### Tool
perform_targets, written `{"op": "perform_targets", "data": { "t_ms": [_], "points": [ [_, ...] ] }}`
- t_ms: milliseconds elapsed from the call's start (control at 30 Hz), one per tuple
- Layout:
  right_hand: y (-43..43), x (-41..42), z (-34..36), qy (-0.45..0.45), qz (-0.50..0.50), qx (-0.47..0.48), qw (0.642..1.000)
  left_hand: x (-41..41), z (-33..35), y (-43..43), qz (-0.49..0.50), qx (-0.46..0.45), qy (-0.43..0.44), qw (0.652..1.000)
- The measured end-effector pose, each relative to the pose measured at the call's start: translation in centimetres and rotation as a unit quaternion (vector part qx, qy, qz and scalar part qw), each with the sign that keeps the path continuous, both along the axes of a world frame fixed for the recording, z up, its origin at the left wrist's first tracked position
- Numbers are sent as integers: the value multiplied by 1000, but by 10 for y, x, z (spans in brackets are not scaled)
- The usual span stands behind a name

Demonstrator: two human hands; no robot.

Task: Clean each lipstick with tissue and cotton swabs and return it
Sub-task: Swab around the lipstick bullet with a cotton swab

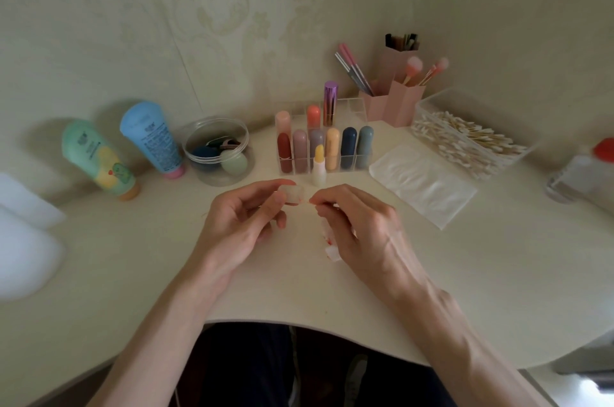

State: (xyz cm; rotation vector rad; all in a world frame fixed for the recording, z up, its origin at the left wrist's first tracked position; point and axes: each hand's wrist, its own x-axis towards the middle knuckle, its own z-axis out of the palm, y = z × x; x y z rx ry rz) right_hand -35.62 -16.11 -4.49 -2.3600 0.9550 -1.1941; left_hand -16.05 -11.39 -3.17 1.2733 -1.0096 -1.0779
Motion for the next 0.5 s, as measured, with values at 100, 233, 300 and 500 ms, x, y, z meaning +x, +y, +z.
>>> {"op": "perform_targets", "data": {
  "t_ms": [100,233,300,500],
  "points": [
    [1,0,0,1,-10,2,1000,-1,-1,0,-4,0,2,1000],
    [3,0,1,-10,-18,9,1000,-2,0,1,-10,-2,11,1000],
    [4,1,1,-15,-23,4,1000,-2,1,0,-12,-3,4,1000],
    [3,1,2,-41,-54,-16,998,-2,0,0,-20,0,-4,1000]
  ]
}}
